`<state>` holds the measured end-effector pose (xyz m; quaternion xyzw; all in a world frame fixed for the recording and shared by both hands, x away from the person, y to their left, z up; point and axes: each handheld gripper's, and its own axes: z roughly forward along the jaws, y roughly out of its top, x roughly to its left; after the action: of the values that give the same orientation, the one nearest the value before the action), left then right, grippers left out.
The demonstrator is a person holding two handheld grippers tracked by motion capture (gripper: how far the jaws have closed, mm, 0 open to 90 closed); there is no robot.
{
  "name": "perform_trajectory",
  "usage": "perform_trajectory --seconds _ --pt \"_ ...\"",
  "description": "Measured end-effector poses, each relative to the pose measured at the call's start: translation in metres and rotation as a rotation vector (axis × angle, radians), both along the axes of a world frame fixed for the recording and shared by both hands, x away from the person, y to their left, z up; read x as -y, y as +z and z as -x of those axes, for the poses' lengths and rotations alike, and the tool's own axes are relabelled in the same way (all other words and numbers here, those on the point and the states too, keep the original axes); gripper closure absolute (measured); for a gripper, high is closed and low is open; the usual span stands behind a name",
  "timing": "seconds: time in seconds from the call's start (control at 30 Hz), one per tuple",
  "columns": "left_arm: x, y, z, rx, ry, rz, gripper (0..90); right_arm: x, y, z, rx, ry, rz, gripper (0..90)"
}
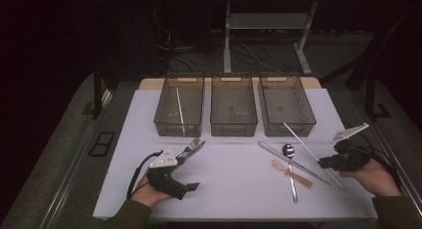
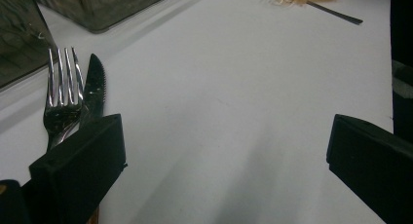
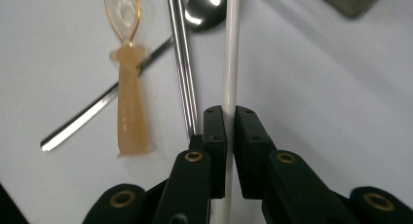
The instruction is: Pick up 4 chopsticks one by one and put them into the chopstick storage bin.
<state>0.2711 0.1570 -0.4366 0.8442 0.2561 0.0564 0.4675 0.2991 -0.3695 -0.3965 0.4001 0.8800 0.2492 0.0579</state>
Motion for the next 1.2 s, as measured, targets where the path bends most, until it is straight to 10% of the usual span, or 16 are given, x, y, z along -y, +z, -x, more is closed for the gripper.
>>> perform_trajectory --seconds 0.27,1.2 --pt "0.000 0.000 0.000 0.000 0.000 0.002 0.0 -0.004 0.006 -0.004 0.077 -0.007 -0.141 83.8" --pt "-0.001 -0.001 -0.001 -0.003 0.002 0.004 0.0 -0.064 0.017 -0.034 0.200 0.030 -0.330 83.9"
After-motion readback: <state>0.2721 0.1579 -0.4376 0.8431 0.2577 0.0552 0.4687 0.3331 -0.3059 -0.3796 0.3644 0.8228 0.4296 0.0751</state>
